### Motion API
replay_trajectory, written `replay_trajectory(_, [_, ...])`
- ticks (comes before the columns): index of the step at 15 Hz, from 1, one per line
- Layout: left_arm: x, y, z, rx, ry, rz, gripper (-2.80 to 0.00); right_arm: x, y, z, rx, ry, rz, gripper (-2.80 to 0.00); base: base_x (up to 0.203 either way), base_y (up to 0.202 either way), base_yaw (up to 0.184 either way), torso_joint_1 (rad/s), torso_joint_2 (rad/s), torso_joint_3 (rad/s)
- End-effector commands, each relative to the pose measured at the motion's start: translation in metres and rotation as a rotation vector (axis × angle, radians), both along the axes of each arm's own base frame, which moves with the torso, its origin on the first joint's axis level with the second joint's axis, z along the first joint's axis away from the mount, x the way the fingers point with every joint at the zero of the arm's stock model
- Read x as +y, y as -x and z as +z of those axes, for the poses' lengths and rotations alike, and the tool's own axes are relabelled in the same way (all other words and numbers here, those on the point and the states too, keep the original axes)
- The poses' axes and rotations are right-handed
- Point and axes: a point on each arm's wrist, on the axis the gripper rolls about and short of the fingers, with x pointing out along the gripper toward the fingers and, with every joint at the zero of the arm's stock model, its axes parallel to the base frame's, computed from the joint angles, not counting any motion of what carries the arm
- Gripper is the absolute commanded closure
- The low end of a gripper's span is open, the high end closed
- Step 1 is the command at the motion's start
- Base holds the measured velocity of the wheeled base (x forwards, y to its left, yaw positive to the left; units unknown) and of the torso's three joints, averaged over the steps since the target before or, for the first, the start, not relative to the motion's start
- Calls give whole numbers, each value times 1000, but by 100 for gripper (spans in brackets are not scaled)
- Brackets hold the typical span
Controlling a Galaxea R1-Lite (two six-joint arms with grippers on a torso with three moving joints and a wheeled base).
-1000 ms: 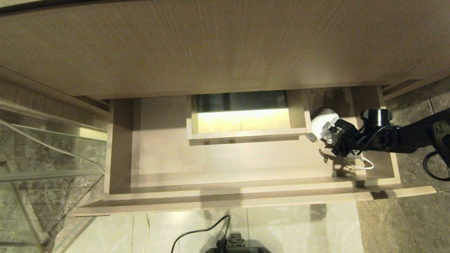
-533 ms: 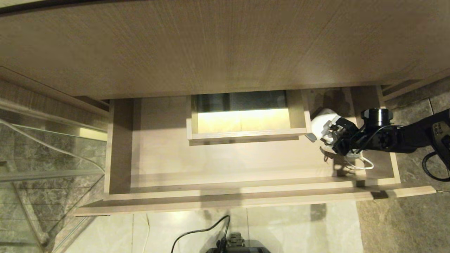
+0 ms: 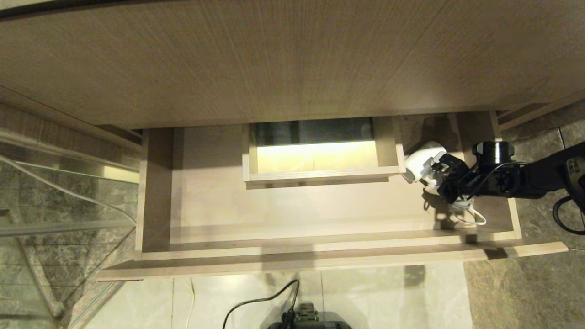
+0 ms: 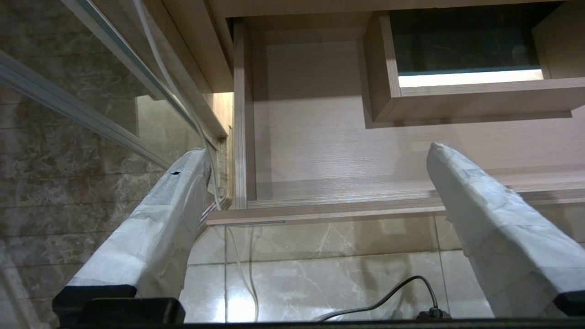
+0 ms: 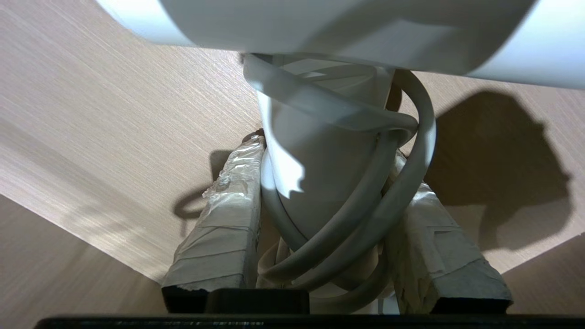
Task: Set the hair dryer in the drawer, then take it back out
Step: Take the hairdryer out
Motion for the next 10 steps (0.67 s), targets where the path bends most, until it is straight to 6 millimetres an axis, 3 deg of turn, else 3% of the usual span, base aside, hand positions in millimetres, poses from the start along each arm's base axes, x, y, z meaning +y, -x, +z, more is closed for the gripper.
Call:
replay_trajectory(1, [0,-4,-11,38,2,0,-280,0,2,8,-18,6,4,0,0,0,0,0,0,0])
replay_trajectory(10, [0,-4,-11,38,1,0,-280,-1,16,36,-13,4,1,0,0,0,0,0,0,0])
